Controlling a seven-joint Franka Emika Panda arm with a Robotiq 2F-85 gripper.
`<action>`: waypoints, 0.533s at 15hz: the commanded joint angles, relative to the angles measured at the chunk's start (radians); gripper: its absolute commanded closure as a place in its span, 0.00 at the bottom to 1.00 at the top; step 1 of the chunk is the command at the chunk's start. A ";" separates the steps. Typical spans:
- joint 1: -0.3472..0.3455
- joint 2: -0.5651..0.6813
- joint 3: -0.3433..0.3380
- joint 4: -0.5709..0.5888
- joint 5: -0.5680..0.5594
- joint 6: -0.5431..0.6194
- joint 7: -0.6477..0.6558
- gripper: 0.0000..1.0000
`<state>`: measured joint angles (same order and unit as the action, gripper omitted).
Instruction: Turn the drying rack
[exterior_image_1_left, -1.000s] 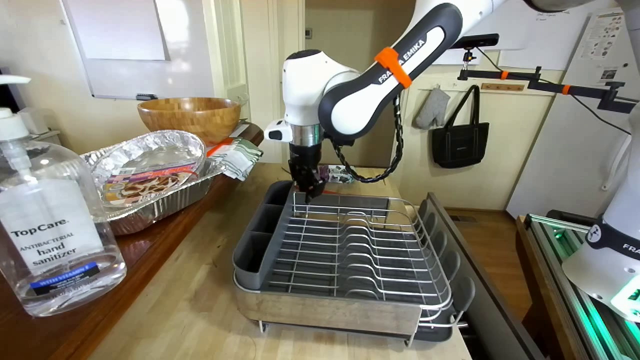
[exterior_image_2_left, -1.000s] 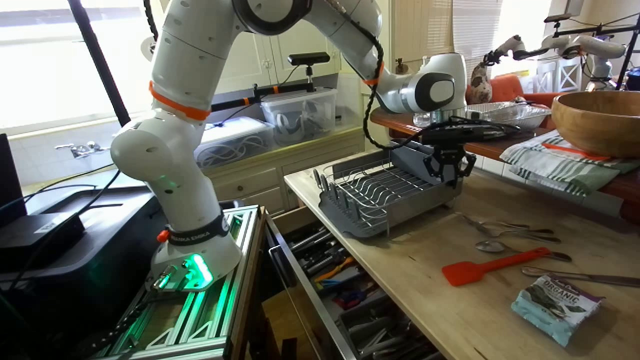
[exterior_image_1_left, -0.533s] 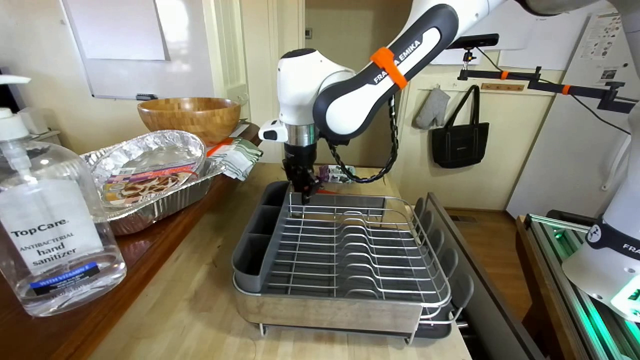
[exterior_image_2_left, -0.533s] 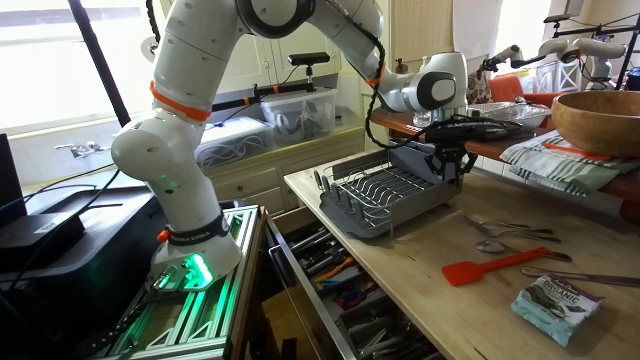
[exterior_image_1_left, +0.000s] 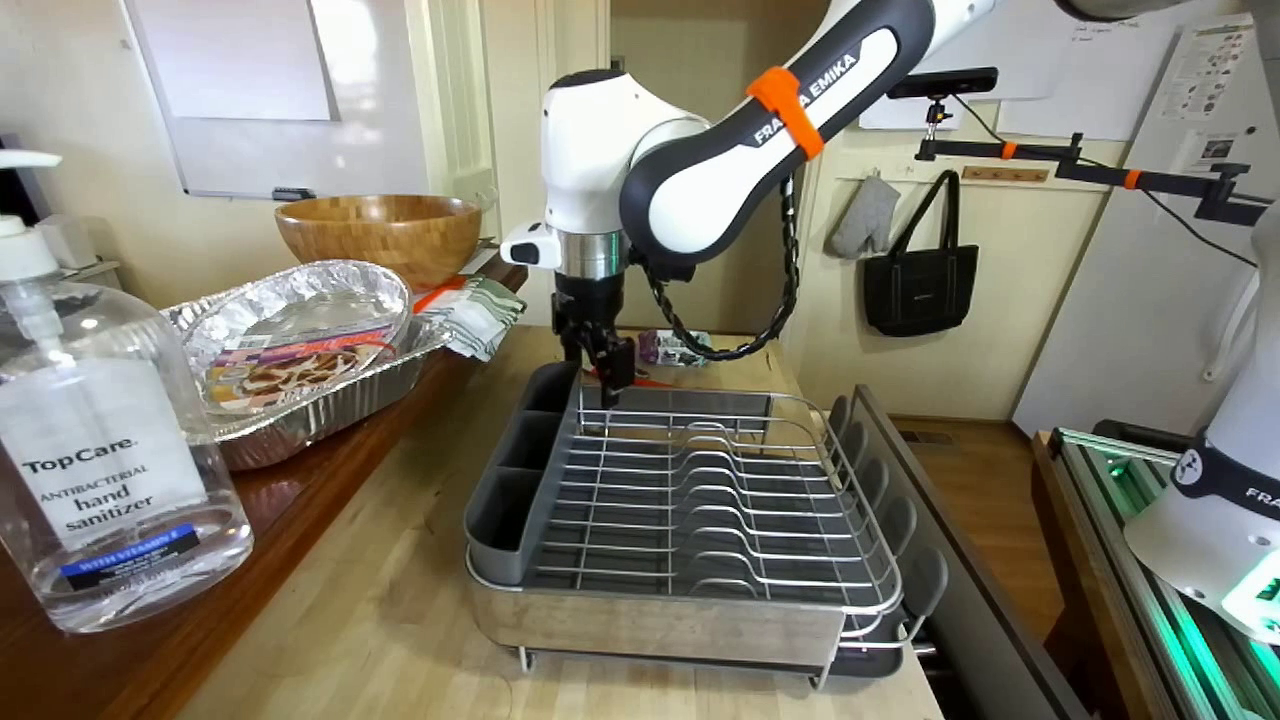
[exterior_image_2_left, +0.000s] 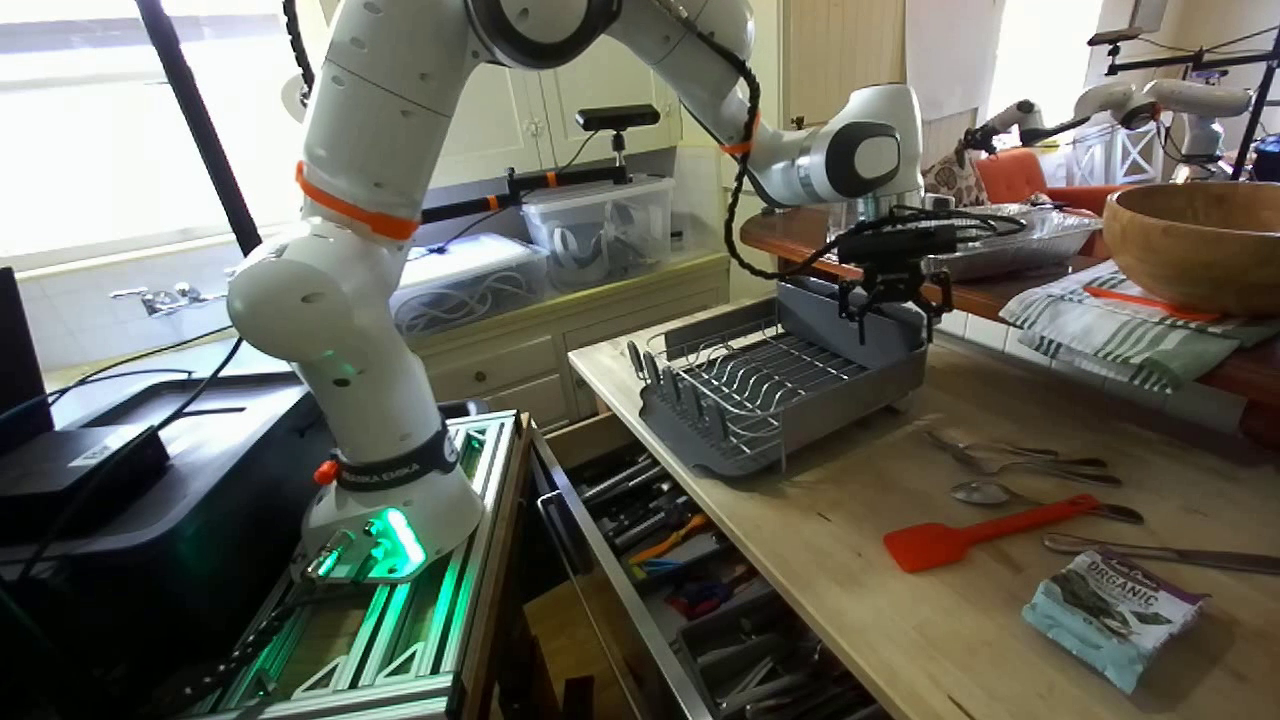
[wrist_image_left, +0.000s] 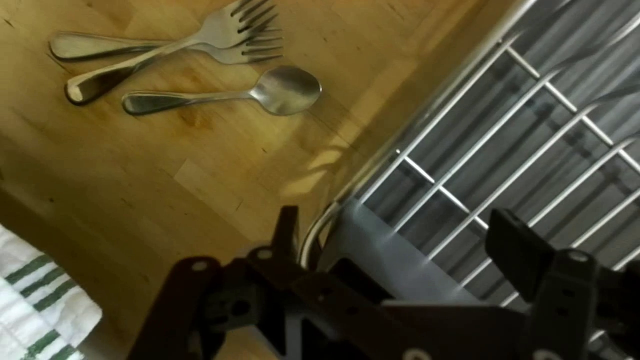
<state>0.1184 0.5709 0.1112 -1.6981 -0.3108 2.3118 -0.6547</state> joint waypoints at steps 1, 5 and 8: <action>0.015 -0.045 0.004 -0.018 0.014 -0.047 0.099 0.00; 0.019 -0.088 0.015 -0.039 0.041 -0.054 0.235 0.00; 0.017 -0.123 0.028 -0.058 0.082 -0.069 0.309 0.00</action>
<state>0.1329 0.5004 0.1319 -1.7097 -0.2737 2.2691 -0.4198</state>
